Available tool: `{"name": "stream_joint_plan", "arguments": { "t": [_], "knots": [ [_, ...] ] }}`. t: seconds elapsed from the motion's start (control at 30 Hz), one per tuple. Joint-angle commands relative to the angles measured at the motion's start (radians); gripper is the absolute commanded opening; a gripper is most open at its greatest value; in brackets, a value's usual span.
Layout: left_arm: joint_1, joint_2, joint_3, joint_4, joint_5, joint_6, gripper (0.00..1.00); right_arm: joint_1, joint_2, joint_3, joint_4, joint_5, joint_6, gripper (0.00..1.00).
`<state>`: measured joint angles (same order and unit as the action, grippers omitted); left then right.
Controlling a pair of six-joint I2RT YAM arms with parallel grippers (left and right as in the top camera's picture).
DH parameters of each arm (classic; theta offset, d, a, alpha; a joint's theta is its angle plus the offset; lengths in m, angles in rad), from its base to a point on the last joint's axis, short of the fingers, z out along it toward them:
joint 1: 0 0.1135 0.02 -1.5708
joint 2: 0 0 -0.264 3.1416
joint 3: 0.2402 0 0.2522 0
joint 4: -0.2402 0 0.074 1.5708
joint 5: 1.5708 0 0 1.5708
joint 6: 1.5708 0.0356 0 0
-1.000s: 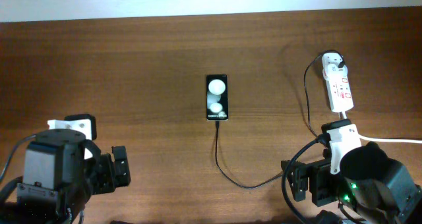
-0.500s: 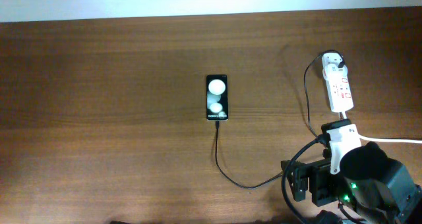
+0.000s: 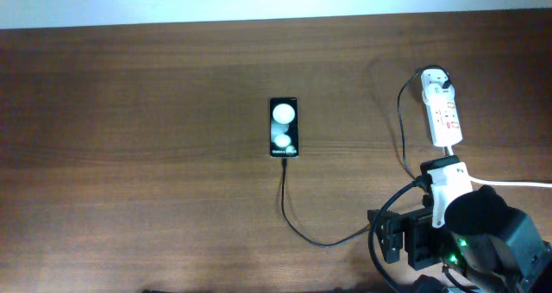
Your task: Plug charger to phone and switch on socket
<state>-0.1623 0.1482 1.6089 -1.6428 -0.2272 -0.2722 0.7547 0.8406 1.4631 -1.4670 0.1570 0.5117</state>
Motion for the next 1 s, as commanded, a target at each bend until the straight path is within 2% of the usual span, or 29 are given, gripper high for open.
{"name": "stream_joint_plan", "arguments": {
  "t": [0.0,0.1,0.33,0.43,0.57,0.67,0.77,0.83,0.97],
  "knots": [
    [0.049,-0.077,-0.005,0.000,-0.018,0.001,0.99,0.003,-0.003,0.008,0.000,0.012,-0.006,0.99],
    [0.068,-0.141,0.002,-0.004,-0.024,0.001,0.99,0.003,-0.003,0.008,0.000,0.012,-0.006,0.99],
    [0.067,-0.141,-0.013,0.032,-0.025,0.001,0.99,0.003,-0.003,0.008,0.000,0.012,-0.006,0.99],
    [0.067,-0.141,-0.150,0.255,-0.032,0.001,0.99,0.003,-0.003,0.008,0.000,0.012,-0.006,0.99],
    [0.067,-0.141,-0.522,0.636,-0.032,0.000,0.99,0.003,-0.003,0.008,0.000,0.012,-0.006,0.99],
    [0.067,-0.140,-0.783,0.865,-0.032,0.000,0.99,0.003,-0.003,0.008,0.000,0.012,-0.006,0.99],
    [0.067,-0.140,-0.903,0.869,-0.029,-0.003,0.99,0.003,-0.003,0.008,0.000,0.012,-0.006,0.99],
    [0.067,-0.140,-0.977,0.927,-0.032,-0.003,0.99,0.003,-0.003,0.008,0.000,0.012,-0.006,0.99],
    [0.067,-0.140,-1.177,1.194,-0.032,-0.003,0.99,0.003,-0.003,0.008,0.000,0.012,-0.006,0.99]
  ]
}}
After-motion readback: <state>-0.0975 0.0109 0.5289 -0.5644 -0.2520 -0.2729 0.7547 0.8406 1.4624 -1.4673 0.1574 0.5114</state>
